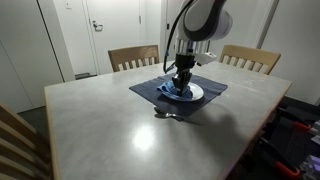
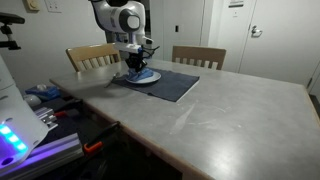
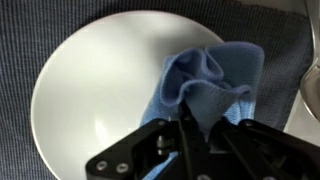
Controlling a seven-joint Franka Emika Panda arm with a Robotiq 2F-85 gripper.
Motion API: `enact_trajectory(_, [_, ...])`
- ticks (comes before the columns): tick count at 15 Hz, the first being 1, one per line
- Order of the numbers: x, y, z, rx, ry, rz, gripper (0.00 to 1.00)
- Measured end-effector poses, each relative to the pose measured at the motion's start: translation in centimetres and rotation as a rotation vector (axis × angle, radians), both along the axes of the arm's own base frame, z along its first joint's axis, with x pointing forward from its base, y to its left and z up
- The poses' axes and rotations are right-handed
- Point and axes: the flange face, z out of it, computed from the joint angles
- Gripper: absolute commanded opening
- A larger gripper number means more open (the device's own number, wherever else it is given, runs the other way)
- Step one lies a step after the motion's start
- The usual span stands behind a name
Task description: Use the blue towel to wipe the white plate
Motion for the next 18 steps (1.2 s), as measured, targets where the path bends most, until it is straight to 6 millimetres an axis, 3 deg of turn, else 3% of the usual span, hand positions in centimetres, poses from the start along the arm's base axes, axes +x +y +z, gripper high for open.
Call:
enact_trajectory(10, [0.3, -0.3, 0.0, -0.069, 0.173, 0.064, 0.02])
enact_trajectory(18, [0.1, -1.2, -1.3, -0.392, 0.223, 0.038, 0.02])
